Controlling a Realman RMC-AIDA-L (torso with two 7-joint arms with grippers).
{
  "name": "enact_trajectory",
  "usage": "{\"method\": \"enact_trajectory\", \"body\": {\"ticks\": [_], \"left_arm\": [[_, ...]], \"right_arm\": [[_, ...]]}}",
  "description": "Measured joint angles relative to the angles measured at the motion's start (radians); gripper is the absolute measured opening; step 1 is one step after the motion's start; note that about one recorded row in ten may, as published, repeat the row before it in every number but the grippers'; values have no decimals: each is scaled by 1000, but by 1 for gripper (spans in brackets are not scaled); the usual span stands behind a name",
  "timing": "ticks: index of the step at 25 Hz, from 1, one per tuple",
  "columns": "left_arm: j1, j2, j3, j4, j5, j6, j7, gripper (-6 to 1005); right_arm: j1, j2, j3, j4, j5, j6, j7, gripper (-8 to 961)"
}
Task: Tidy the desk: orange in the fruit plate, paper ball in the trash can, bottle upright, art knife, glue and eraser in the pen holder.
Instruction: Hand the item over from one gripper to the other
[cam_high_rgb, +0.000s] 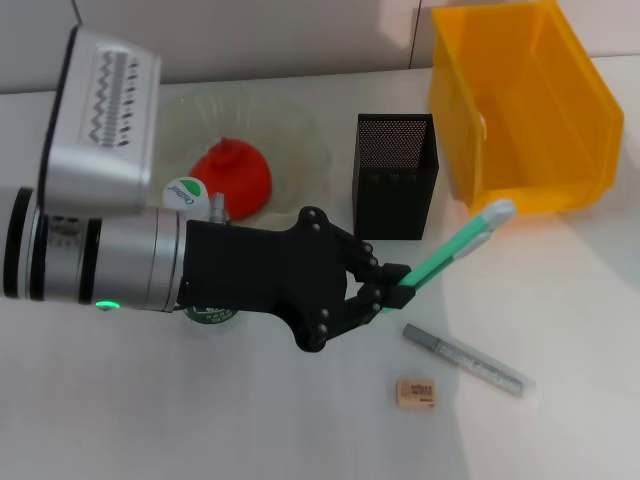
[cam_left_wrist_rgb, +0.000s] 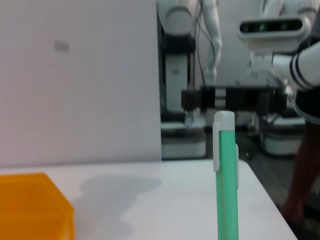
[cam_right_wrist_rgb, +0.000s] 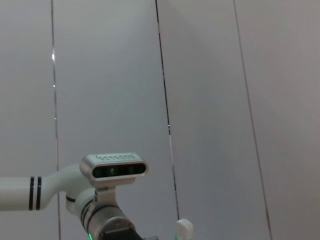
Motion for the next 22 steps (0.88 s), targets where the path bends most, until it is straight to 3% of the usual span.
{"method": "enact_trajectory", "body": {"ticks": [1, 3, 7, 8, 13, 15, 22], "left_arm": [[0, 0, 0, 0, 0, 0, 0, 102], [60, -1, 18, -149, -190, -32, 234, 103], [81, -1, 26, -193, -254, -33, 307, 104], [111, -1, 56, -275, -339, -30, 424, 105], [136, 0, 87, -302, -352, -33, 473, 106], [136, 0, 138, -322, -354, -37, 487, 107], [70, 0, 157, -399, -357, -24, 481, 109]], "right_arm": [[7, 2, -10, 0, -1, 0, 0, 788], [25, 7, -29, 2, -4, 1, -1, 787], [52, 13, -57, 8, -9, 3, -20, 787], [59, 14, -64, 10, -10, 3, -23, 787], [94, 12, -121, 36, -15, 4, -25, 786], [104, 12, -143, 39, -22, 7, -25, 786], [146, 15, -198, 48, -87, 27, -19, 785]]}}
